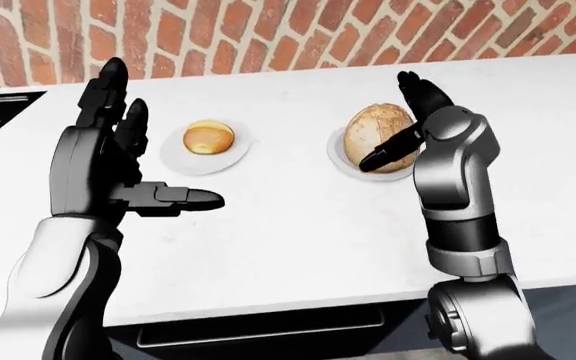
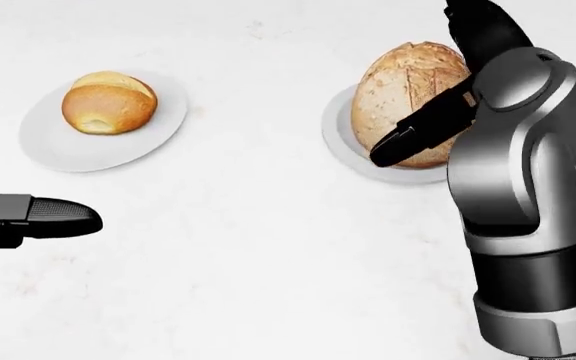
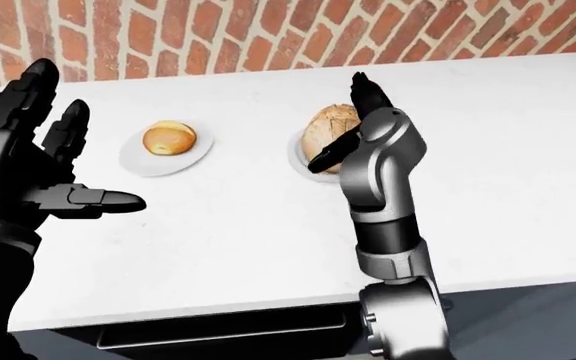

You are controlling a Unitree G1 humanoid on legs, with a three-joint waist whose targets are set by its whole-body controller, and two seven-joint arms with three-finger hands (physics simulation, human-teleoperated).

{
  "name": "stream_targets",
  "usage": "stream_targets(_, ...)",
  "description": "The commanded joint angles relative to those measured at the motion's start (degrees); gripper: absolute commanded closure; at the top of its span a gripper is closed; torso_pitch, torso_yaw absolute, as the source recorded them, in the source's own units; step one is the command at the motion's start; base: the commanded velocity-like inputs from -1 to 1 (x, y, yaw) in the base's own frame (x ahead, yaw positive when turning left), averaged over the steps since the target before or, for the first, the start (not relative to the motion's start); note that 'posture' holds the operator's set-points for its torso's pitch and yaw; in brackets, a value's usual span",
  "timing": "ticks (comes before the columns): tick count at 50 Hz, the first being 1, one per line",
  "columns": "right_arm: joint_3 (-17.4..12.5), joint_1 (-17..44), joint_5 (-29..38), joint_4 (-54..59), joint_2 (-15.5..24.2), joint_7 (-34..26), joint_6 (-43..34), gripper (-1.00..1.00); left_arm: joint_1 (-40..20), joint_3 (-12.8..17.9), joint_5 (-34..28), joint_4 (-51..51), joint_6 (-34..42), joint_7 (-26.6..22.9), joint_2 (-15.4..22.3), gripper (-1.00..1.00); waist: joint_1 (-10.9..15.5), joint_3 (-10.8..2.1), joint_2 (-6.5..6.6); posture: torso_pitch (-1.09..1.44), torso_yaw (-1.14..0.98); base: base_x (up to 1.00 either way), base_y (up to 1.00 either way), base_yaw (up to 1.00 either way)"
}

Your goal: Place all breads on the cutting board.

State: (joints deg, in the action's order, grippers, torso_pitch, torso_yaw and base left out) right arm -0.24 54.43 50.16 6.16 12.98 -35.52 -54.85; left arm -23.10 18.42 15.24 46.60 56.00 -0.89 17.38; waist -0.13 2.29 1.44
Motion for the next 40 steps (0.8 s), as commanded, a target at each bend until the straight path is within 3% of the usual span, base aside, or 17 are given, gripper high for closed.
stream_targets(1,-0.6,2.2,2.0,-1.9,0.6,0.5,1.6,-1.0,-1.4,0.6,0.0,1.4,-1.5,0.3,0.7,-1.0,0.0,-1.6,0.03,0.0,0.0,0.0,0.0,0.0)
stream_targets(22,-1.3,2.7,0.9,6.8,0.1,5.3,6.2,-1.0,-1.3,1.1,0.8,1.3,-1.7,0.6,1.1,-1.0,-0.2,-1.55,0.07,0.0,0.0,0.0,0.0,0.0)
stream_targets(27,-1.2,2.6,0.8,7.2,0.1,5.5,6.4,-0.66,-1.3,1.3,0.9,1.3,-1.7,0.6,1.2,-1.0,-0.2,-1.52,0.1,0.0,0.0,0.0,0.0,0.0)
stream_targets(34,-1.5,1.9,0.1,9.0,0.5,6.8,7.6,-0.4,-1.2,1.4,1.2,1.3,-1.8,0.8,1.4,-1.0,-0.1,-1.51,0.07,0.0,0.0,0.0,0.0,0.0)
stream_targets(37,-1.6,1.3,-0.4,10.4,0.7,7.7,8.6,-0.37,-1.1,1.6,1.9,1.5,-1.5,0.8,1.1,-1.0,-0.1,-1.53,0.02,0.0,0.0,0.0,0.0,0.0)
stream_targets(40,-1.7,1.3,-0.6,10.7,0.9,8.1,8.6,-0.12,-1.1,1.7,2.2,1.6,-1.3,1.0,1.3,-1.0,-0.1,-1.65,-0.06,0.0,0.0,0.0,0.0,0.0)
